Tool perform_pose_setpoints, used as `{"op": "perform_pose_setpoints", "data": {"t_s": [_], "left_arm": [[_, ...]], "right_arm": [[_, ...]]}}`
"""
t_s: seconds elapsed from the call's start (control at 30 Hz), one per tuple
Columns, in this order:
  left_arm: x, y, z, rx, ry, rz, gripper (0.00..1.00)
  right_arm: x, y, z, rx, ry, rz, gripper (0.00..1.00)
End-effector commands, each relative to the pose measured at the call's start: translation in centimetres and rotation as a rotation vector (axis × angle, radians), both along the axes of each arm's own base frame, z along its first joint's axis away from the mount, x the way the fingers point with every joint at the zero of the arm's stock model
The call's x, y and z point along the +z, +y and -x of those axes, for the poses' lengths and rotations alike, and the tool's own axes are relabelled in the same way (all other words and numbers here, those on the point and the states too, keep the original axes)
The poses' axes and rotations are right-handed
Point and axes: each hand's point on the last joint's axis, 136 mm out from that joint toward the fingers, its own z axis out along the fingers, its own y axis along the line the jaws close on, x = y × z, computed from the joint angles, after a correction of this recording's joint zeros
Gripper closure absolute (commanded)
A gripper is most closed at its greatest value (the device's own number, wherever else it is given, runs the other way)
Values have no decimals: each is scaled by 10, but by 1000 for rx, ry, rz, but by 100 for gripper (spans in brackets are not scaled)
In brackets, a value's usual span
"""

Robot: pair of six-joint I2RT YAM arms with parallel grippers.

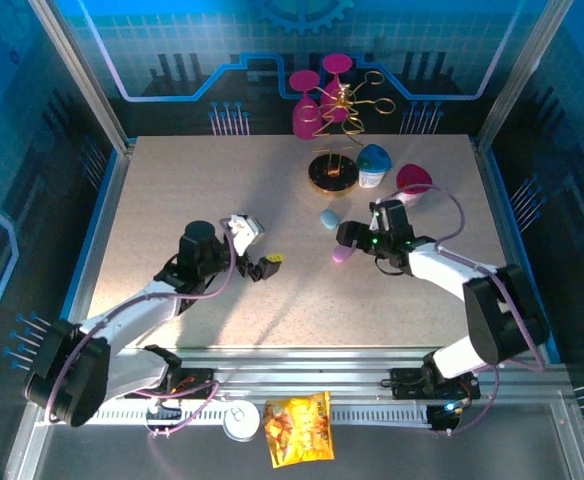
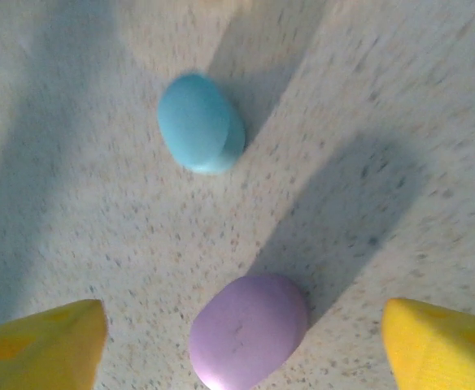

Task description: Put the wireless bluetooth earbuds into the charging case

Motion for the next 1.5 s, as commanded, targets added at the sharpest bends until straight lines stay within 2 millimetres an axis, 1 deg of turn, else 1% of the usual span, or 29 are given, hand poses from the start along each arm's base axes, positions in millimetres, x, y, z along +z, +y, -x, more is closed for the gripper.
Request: {"op": "perform_pose_setpoints", "data": {"t_s": [0.0,0.03,0.13,0.2,0.27,0.3,0.33,0.4,0.43,0.5,0.53,0.63,0.73,0.8,0.93,1.0,1.03,1.13,1.47], "left_arm": [[13,48,-26,298,-71,-5,1],[14,62,-30,377,-79,-12,1],[10,103,-36,562,-87,-10,0],[4,126,-38,659,-85,5,1],[-6,145,-39,724,-70,17,1],[-12,153,-40,754,-57,27,1],[-18,161,-42,776,-43,35,1],[-27,169,-46,801,-30,42,1],[-32,172,-49,807,-22,45,1],[-39,176,-55,813,-9,59,1],[-43,177,-58,813,3,70,1],[-51,178,-66,800,17,77,1],[-58,177,-74,789,15,61,1],[-65,179,-79,796,43,62,1],[-79,182,-82,795,59,76,1],[-86,187,-87,821,41,73,1],[-89,192,-87,853,80,68,1],[-90,202,-90,890,105,91,1],[-88,202,-90,893,94,92,1]], "right_arm": [[30,-33,-7,-15,-116,155,3],[40,-40,-8,-17,-154,188,1],[67,-61,-12,-22,-265,294,0],[79,-75,-15,-34,-339,394,0],[81,-88,-19,-39,-396,494,0],[78,-95,-20,-45,-418,546,0],[72,-103,-20,-59,-429,579,0],[60,-117,-21,-99,-437,575,0],[51,-125,-20,-123,-432,552,0],[39,-136,-19,-152,-441,502,0],[33,-140,-19,-154,-454,504,0],[26,-147,-22,-169,-481,521,0],[27,-143,-26,-139,-507,489,0],[26,-140,-30,-123,-538,484,0],[10,-128,-31,-66,-582,464,0],[8,-128,-29,-62,-588,465,0],[7,-130,-30,-74,-574,468,0],[7,-132,-33,-82,-567,477,0],[7,-131,-33,-84,-569,483,0]]}}
